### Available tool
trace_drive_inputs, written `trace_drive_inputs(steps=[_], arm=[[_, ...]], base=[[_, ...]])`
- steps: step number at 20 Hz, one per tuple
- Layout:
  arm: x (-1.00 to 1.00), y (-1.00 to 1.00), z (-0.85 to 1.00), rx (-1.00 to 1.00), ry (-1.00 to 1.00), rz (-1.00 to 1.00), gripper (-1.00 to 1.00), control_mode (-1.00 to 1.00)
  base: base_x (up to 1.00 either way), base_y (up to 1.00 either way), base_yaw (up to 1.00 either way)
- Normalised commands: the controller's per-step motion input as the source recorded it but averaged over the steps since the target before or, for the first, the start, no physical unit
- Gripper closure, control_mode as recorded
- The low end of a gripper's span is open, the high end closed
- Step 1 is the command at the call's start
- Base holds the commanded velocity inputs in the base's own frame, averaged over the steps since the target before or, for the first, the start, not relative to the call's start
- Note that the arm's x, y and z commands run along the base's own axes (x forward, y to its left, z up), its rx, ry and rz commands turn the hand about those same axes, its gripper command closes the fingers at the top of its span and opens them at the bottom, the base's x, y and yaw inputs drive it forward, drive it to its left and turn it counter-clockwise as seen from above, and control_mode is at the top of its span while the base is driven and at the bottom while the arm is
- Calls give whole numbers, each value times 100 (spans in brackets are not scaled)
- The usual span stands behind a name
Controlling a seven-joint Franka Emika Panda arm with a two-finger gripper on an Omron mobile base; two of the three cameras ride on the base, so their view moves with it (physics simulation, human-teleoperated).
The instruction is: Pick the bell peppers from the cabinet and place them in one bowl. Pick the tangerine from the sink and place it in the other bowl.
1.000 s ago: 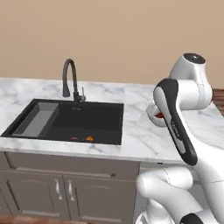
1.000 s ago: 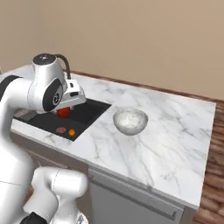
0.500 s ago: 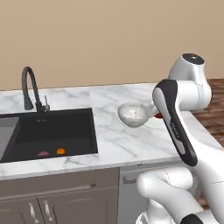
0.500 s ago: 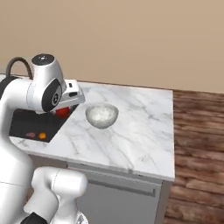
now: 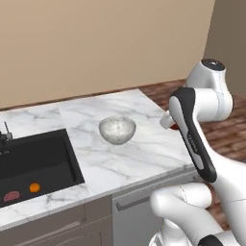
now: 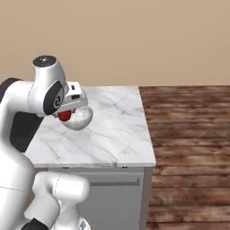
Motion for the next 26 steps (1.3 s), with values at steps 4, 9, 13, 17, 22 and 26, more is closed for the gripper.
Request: trace_drive_inputs(steps=[4,9,13,17,22,26], arm=[[0,0,0,0,0,0,100,100],[0,0,0,0,0,0,100,100],[0,0,0,0,0,0,100,100],[0,0,0,0,0,0,100,100],[0,0,0,0,0,0,100,100],[0,0,0,0,0,0,100,100]], base=[[21,44,-8],[12,43,6],[30,18,22],[50,-3,18],[46,-2,15],[40,0,15]])
